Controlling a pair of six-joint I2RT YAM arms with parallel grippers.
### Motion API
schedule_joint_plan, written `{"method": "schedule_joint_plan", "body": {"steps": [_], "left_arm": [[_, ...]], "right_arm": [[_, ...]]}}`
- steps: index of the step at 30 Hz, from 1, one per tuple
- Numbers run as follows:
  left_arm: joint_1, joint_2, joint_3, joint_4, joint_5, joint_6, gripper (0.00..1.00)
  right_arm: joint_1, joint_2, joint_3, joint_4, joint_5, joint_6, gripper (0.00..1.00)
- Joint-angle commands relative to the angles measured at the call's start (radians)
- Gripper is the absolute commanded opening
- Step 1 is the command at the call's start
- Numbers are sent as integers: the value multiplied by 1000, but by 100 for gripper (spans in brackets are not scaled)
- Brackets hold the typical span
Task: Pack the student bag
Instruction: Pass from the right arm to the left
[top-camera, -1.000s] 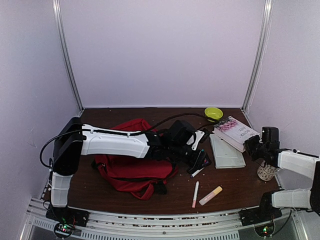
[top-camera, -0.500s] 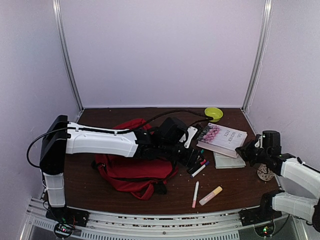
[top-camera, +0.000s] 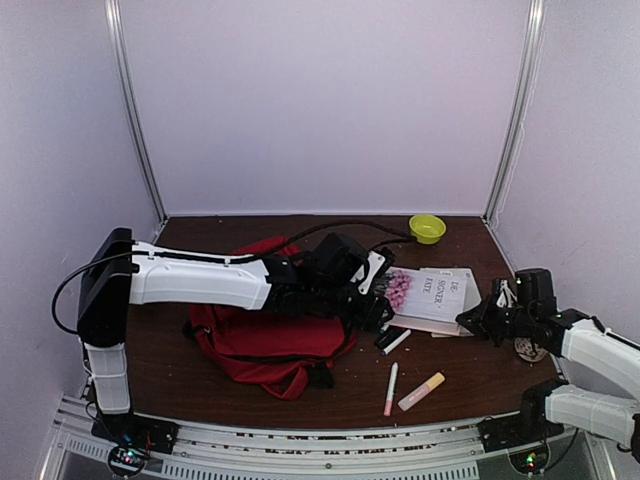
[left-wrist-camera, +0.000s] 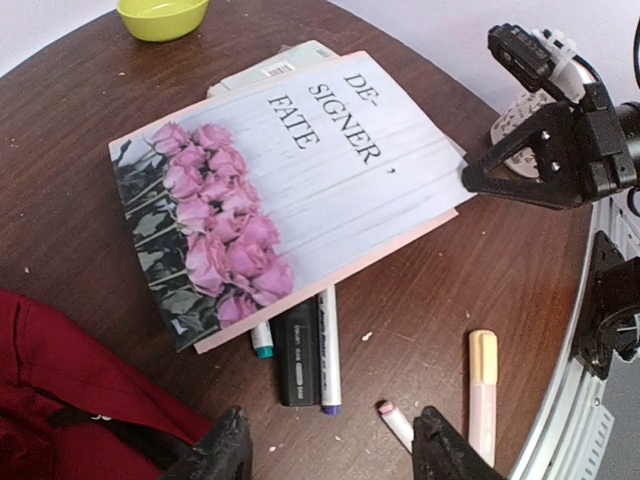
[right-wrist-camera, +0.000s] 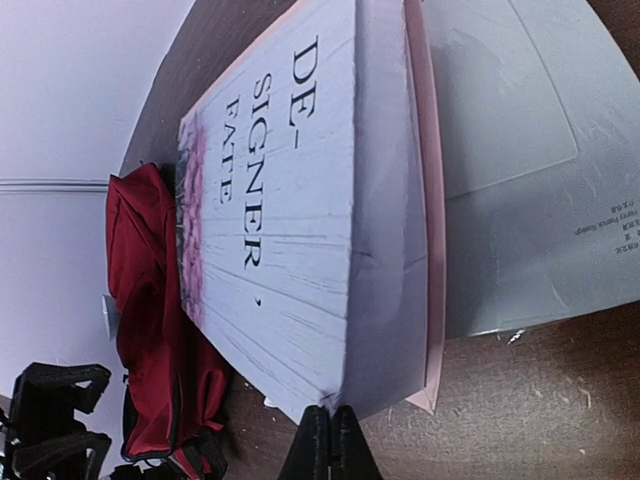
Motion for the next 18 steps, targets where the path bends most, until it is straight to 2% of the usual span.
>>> {"method": "schedule_joint_plan", "body": {"steps": [1,9,18], "left_arm": [[41,-38,7,0,-16,25,57],[115,39,109,-70,4,37,55],[136,203,238,-116,65,23,44]], "right_arm": [[6,68,-1,-28,-12,-112,0],[6,139,10,30,-20,-117,0],[7,145,12,25,-17,-136,0]]}}
